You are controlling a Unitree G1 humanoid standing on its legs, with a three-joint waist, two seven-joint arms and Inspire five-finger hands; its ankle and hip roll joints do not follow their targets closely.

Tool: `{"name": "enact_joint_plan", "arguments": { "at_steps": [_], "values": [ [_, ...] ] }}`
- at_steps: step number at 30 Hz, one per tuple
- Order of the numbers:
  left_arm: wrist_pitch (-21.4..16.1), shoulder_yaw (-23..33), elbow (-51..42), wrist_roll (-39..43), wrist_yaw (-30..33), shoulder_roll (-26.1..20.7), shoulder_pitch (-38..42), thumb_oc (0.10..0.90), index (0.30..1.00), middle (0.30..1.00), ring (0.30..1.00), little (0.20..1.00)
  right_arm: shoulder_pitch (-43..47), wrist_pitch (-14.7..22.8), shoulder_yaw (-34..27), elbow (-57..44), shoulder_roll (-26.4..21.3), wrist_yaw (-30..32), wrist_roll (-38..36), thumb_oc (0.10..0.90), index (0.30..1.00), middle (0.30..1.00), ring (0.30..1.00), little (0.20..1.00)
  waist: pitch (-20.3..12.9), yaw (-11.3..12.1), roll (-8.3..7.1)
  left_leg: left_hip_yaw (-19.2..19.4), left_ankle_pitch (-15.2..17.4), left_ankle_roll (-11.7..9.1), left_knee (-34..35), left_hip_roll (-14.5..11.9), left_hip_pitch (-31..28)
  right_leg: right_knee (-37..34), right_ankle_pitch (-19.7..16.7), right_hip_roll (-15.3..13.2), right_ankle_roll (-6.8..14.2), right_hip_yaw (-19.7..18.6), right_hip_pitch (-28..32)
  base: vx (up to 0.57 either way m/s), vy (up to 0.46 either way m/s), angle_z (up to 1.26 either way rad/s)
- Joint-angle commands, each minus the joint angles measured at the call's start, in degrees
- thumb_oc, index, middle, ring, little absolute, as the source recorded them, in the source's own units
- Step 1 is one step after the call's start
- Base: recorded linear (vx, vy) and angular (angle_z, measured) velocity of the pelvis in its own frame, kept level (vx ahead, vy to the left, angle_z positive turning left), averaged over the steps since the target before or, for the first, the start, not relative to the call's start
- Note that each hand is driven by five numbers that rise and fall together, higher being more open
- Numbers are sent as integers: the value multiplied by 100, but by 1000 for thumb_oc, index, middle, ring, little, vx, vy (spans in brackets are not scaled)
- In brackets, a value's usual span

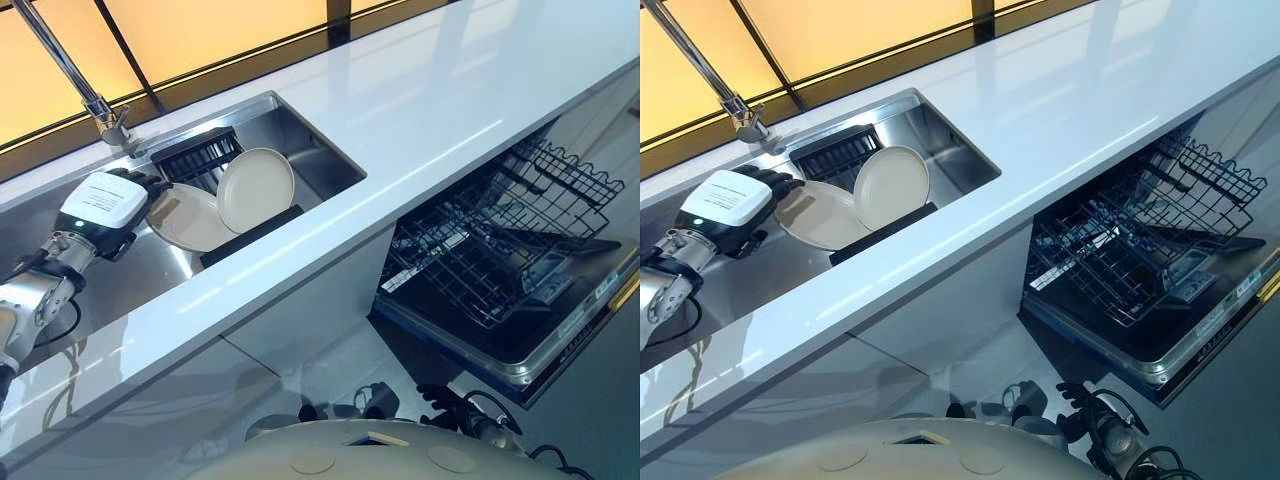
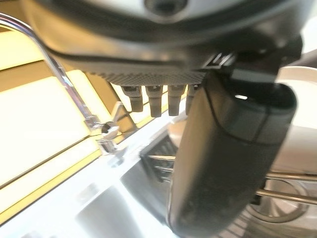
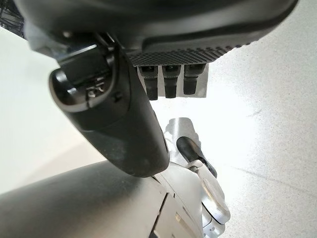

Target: Pick up plates and place into dishwasher.

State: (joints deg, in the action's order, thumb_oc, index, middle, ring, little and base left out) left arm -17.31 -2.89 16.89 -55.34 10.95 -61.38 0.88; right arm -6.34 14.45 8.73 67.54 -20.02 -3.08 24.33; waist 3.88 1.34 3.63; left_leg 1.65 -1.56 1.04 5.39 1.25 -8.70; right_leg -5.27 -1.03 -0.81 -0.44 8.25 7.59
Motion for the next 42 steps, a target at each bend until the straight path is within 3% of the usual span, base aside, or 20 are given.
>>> {"name": "enact_joint_plan", "arguments": {
  "at_steps": [1, 18, 19, 20, 21, 42],
  "values": [
    [392, 264, 27, -78, 346, -116, 1049, 800, 900, 900, 900, 900, 211, 301, -151, -11, -210, -32, 96, 800, 900, 900, 900, 900, -21, -163, 172, 112, 476, 187, -39, 325, 38, 668, 717, 167, 307, 33, -169, 28, 17, -6],
    [627, -386, 202, -431, 137, 90, 1475, 800, 900, 900, 900, 900, 174, 264, -150, -68, -225, -16, 79, 800, 900, 900, 900, 900, 54, -342, 179, 199, 481, 216, -42, 346, 6, 746, 727, 184, 316, -85, -219, 13, 4, -2],
    [644, -431, 220, -413, 92, 88, 1515, 399, 556, 556, 556, 499, 175, 263, -142, -68, -230, -13, 58, 800, 900, 900, 900, 900, 60, -348, 180, 206, 481, 218, -43, 345, 8, 746, 724, 185, 316, -90, -224, 0, 0, 0],
    [688, -458, 240, -462, 126, 88, 1549, 303, 474, 474, 474, 403, 179, 256, -142, -69, -237, -14, 39, 800, 900, 900, 900, 900, 69, -356, 183, 211, 482, 219, -46, 346, 11, 747, 722, 184, 317, -94, -228, 0, 0, 0],
    [707, -470, 260, -437, 160, 79, 1578, 100, 300, 300, 300, 200, 177, 252, -155, -71, -238, -12, 39, 800, 900, 900, 900, 900, 78, -366, 185, 217, 480, 221, -50, 349, 13, 751, 719, 184, 317, -102, -233, 0, 0, 0],
    [667, 212, -8, -811, 196, -534, 1106, 100, 300, 300, 300, 200, 183, 318, -124, -27, -233, -40, 76, 800, 900, 900, 900, 900, 39, -215, 280, 114, 487, 216, -46, 393, 32, 732, 724, 155, 320, -23, -216, 0, -1, -1]
  ]
}}
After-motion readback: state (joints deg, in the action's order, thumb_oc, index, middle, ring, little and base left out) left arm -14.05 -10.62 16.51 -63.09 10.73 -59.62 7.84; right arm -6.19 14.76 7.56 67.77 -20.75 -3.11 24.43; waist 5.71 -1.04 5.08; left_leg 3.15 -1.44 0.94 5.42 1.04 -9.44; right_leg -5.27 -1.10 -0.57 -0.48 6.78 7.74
